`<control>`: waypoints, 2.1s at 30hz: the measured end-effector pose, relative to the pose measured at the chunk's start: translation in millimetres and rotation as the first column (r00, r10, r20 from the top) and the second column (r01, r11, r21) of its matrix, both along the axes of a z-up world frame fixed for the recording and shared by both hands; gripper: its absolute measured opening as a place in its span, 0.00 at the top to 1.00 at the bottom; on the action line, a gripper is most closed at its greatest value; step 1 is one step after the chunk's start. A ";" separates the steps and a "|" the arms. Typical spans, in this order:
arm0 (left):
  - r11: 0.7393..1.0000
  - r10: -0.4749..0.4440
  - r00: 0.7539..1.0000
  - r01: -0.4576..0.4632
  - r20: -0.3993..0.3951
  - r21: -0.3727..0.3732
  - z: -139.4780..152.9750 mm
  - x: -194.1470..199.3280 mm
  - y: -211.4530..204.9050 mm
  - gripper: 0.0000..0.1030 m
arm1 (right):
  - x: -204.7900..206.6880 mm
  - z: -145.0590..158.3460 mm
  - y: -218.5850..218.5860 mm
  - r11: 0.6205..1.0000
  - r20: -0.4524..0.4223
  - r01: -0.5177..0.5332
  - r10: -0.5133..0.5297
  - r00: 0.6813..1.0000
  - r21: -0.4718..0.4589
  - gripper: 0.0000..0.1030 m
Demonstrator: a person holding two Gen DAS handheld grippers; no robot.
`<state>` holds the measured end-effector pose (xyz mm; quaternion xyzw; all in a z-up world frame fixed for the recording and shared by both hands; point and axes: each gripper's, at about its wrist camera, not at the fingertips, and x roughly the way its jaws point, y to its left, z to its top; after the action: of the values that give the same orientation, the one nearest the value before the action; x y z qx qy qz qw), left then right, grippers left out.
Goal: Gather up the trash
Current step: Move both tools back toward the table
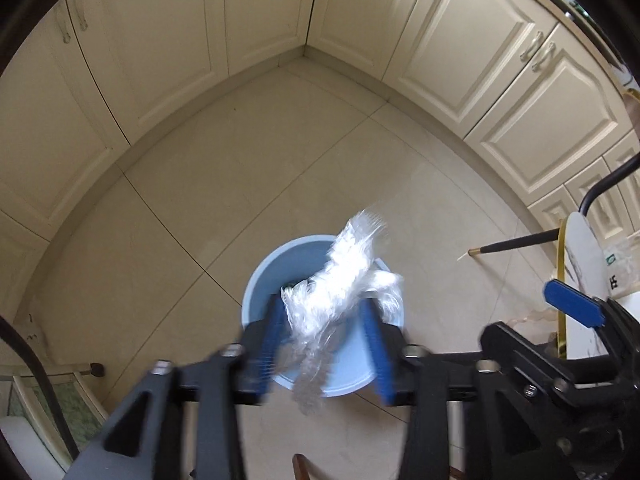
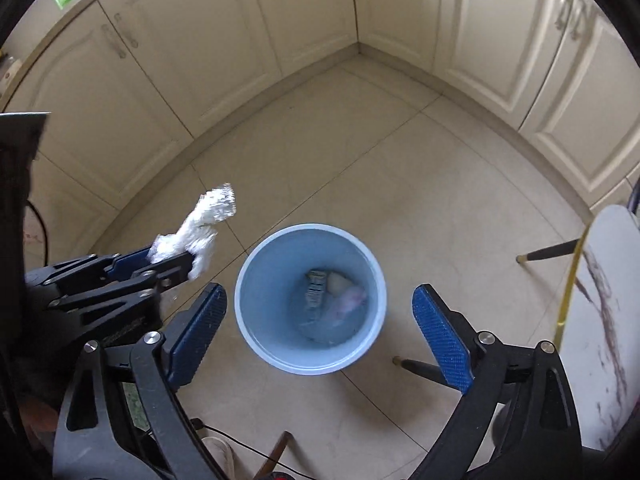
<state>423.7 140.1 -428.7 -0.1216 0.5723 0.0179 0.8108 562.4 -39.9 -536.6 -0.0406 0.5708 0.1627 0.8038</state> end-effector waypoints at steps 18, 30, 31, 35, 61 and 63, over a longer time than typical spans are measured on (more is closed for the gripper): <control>0.940 0.120 0.916 -0.229 0.382 0.254 192.3 -109.5 -8.0 0.32 | -72.2 136.5 29.9 0.988 0.214 -0.124 0.103 0.972 0.090 0.08; 0.938 0.011 0.671 -0.263 0.741 0.224 311.9 -270.3 -121.5 0.06 | -216.5 326.0 -5.3 0.997 0.661 -0.074 0.032 0.750 0.036 0.00; 0.941 -0.003 0.652 -0.255 0.758 0.223 316.3 -283.3 -134.7 0.03 | -229.5 341.4 -12.2 0.998 0.684 -0.057 0.015 0.729 0.039 0.00; 0.949 -0.071 0.562 -0.216 0.824 0.229 333.0 -329.8 -176.5 0.01 | -281.7 391.9 -48.1 0.998 0.760 -0.011 -0.045 0.648 0.069 0.00; 0.968 -0.208 0.419 -0.042 0.884 0.247 282.5 -451.6 -215.2 0.01 | -419.5 489.8 -213.1 0.927 0.871 0.332 -0.303 0.385 0.176 0.00; 0.965 -0.219 0.444 -0.035 0.869 0.261 277.8 -438.6 -215.3 0.01 | -412.2 483.7 -230.3 0.914 0.857 0.362 -0.330 0.396 0.185 0.00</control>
<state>-14.9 -75.2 -150.9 0.0176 0.0604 -0.0240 0.9977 150.1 -270.1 -52.9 -0.0112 0.0784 -0.0602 0.9950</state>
